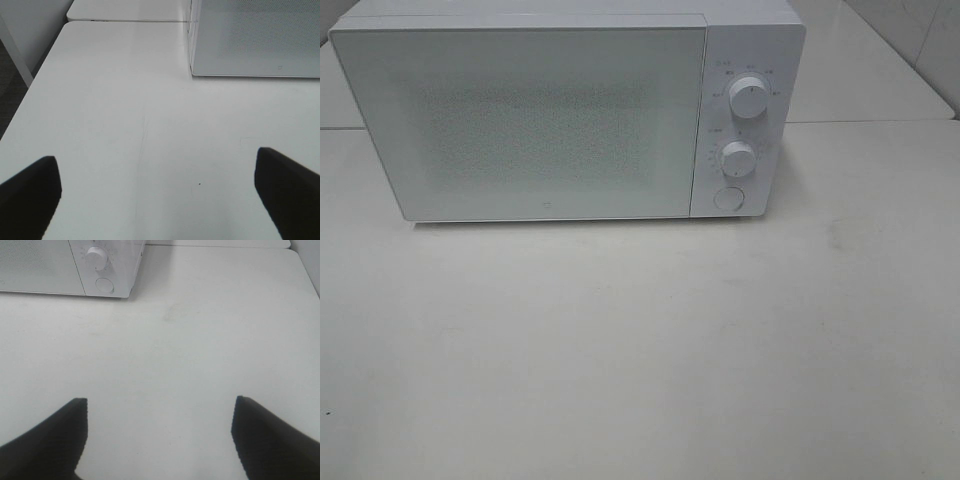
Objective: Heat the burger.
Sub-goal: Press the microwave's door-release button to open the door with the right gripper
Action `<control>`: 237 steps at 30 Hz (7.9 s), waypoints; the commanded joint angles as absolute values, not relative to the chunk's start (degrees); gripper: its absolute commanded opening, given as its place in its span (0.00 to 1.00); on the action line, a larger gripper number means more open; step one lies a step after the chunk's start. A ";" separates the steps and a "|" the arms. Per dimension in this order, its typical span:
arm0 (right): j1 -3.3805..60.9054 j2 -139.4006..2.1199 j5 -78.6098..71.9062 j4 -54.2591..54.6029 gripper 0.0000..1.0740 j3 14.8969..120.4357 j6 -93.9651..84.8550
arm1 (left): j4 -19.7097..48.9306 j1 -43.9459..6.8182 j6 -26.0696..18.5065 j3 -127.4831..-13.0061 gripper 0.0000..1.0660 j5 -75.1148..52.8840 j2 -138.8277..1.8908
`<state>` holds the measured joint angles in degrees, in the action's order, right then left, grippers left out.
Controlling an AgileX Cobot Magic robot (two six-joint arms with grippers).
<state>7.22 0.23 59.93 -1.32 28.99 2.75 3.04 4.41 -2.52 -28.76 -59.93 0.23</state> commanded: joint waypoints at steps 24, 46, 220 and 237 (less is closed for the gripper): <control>6.82 -20.74 32.83 0.46 0.70 31.46 3.04 | 3.21 4.07 -2.52 -28.53 0.94 -59.53 1.43; 6.82 -48.13 7.16 0.46 0.70 31.46 3.09 | 3.21 4.07 -2.52 -28.53 0.94 -59.53 1.43; 30.14 -120.72 -46.24 40.68 0.00 50.25 72.88 | 3.21 4.07 -2.52 -28.53 0.94 -59.53 1.43; 29.56 -122.33 -56.09 41.08 0.00 53.00 71.96 | 3.21 4.07 -2.52 -28.53 0.94 -59.53 1.43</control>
<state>30.65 -122.67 -47.67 41.77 51.57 73.05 3.04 4.41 -2.52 -28.76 -59.93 0.23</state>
